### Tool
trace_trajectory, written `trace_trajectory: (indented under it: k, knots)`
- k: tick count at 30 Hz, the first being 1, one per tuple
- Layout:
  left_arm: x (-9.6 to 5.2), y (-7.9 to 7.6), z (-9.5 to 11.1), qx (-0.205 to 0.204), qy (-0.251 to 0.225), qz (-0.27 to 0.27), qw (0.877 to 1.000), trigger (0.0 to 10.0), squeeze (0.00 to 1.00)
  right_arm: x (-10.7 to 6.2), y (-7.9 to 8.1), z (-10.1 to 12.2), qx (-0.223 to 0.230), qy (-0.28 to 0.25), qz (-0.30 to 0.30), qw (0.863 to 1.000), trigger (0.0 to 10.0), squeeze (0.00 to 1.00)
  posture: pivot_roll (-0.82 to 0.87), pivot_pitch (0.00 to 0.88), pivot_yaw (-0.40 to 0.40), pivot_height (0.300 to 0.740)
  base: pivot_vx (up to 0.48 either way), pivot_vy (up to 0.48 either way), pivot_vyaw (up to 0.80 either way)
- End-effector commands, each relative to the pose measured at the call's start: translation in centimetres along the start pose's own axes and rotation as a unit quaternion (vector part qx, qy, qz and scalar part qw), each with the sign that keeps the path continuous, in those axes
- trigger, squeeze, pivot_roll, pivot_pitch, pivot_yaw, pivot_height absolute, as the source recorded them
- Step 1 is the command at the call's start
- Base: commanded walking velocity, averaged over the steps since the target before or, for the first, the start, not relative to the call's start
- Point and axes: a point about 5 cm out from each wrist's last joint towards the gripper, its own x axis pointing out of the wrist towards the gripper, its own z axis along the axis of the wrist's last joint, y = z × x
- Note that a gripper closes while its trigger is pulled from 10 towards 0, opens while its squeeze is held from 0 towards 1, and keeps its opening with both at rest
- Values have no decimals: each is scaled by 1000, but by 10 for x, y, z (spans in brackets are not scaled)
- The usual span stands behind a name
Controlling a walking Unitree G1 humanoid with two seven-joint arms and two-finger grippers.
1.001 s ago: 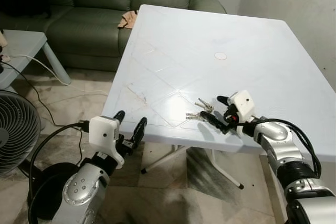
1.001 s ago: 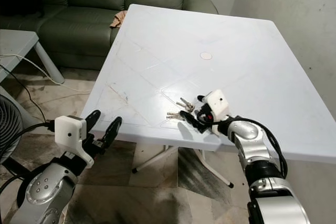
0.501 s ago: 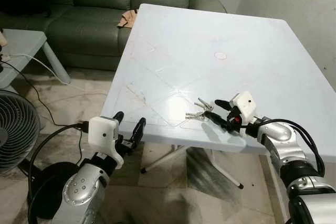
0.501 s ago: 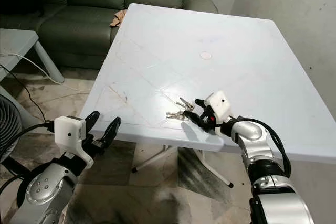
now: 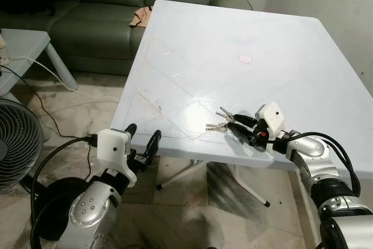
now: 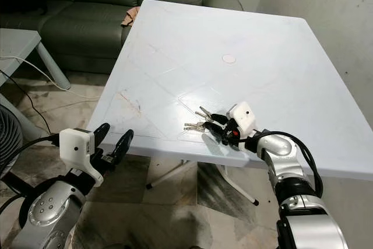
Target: Hang keys on a hook
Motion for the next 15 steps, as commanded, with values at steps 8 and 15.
trace_trajectory:
  k: [8,15]
  knots:
    - [-1,2,6,0,-8,11,1000,10000,0,3,8,-1,-3,-5,24,1000,2941,0,-18,154,-72,724,0,0,0]
    - [-2,3,7,0,-9,15,1000,10000,0,3,7,-1,-8,-1,24,1000,10000,0,-16,156,-74,724,0,0,0]
